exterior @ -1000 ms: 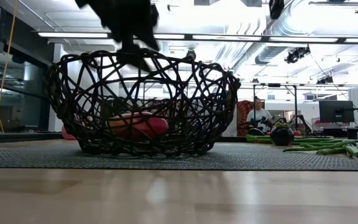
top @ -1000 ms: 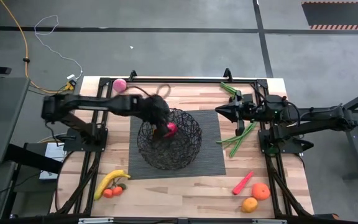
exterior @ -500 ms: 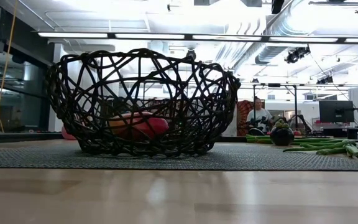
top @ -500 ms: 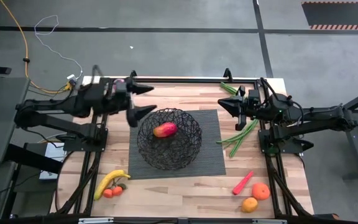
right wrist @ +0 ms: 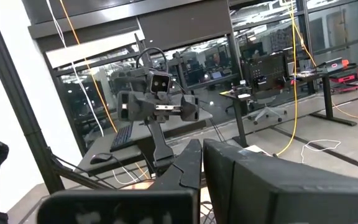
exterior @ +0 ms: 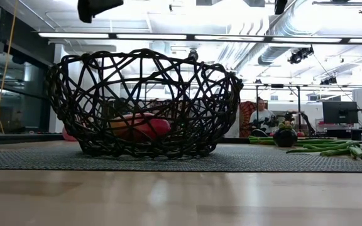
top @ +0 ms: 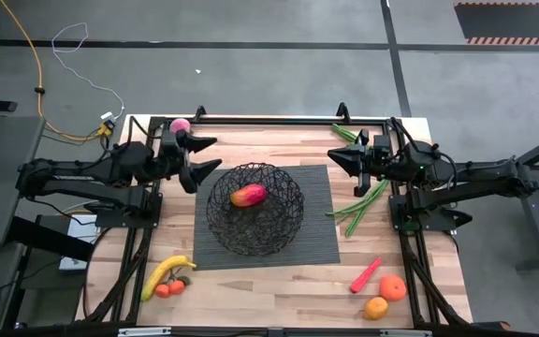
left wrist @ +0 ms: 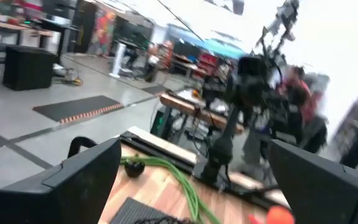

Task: Build produce basket
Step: Put the purple mangosteen into the black mesh basket

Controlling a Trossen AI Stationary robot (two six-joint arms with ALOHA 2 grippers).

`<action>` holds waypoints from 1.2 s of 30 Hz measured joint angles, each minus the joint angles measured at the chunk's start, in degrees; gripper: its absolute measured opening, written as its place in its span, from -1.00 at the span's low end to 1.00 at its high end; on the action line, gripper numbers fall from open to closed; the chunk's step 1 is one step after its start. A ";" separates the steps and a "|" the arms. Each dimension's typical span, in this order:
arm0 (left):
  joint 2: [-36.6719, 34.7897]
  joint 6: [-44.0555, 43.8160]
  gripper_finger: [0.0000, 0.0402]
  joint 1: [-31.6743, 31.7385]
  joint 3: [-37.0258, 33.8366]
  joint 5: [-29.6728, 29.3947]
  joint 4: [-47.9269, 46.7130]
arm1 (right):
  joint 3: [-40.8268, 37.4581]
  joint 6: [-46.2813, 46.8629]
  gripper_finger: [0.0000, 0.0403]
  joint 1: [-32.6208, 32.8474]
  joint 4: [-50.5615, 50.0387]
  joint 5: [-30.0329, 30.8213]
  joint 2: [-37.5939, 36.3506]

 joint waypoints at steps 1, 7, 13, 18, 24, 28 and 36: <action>-0.01 0.97 0.94 -0.01 0.00 1.52 -0.46 | 0.00 -0.38 -1.00 -0.01 0.01 0.00 0.00; 0.26 2.00 0.94 -0.03 -0.01 6.30 -1.28 | 0.00 -0.62 -1.00 -0.01 -0.02 0.02 0.00; 0.22 1.95 0.94 -0.03 -0.01 6.34 -0.62 | 3.42 7.14 -0.94 -1.09 -13.66 8.14 1.19; 0.24 1.96 0.94 -0.03 -0.01 6.12 -0.62 | 13.11 13.10 -0.58 -5.41 -36.38 14.48 5.57; 0.24 1.77 0.94 -0.03 -0.01 6.04 -0.64 | 20.33 22.10 0.12 -15.10 -63.02 17.89 12.90; 0.24 1.00 0.94 -0.01 -0.01 5.75 -0.63 | 19.81 24.16 0.45 -23.11 -71.07 17.84 18.21; 0.24 0.90 0.94 -0.01 -0.01 4.57 -0.62 | 17.46 29.78 0.56 -36.01 -70.45 16.64 29.47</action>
